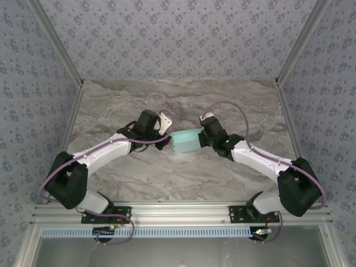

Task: Fold the paper box

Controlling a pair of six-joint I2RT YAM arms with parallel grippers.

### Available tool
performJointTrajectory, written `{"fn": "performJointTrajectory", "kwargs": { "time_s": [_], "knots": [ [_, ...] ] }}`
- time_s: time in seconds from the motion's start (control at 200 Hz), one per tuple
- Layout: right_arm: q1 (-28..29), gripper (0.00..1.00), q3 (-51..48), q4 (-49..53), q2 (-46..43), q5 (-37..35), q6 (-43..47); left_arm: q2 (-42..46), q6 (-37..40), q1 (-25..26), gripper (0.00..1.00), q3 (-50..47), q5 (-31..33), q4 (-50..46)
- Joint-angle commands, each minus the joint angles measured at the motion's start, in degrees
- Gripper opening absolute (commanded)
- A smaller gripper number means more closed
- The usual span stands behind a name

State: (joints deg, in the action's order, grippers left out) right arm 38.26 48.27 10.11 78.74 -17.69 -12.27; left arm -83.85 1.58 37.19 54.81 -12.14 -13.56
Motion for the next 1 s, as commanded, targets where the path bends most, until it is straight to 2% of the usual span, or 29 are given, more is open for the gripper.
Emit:
{"fn": "performJointTrajectory", "kwargs": {
  "time_s": [0.0, 0.565, 0.735, 0.994],
  "knots": [
    [0.95, 0.0, -0.34, 4.63, 0.25, 0.73, -0.56, -1.25, -2.1, 1.39, 0.14, 2.52, -0.31, -1.33],
    [1.04, 0.0, -0.16, 4.64, 0.56, 0.86, -0.47, 0.61, -1.35, 1.47, 0.31, 3.37, 2.3, -2.61],
    [0.98, 0.0, -0.19, 4.72, 0.55, 0.69, -0.43, 1.31, -1.06, 1.48, 0.31, 3.2, 2.98, -3.56],
    [0.95, 0.0, -0.11, 4.63, 0.89, 0.82, -0.47, 1.53, -1.01, 1.55, 0.2, 2.84, 4.23, -4.03]
  ]
}}
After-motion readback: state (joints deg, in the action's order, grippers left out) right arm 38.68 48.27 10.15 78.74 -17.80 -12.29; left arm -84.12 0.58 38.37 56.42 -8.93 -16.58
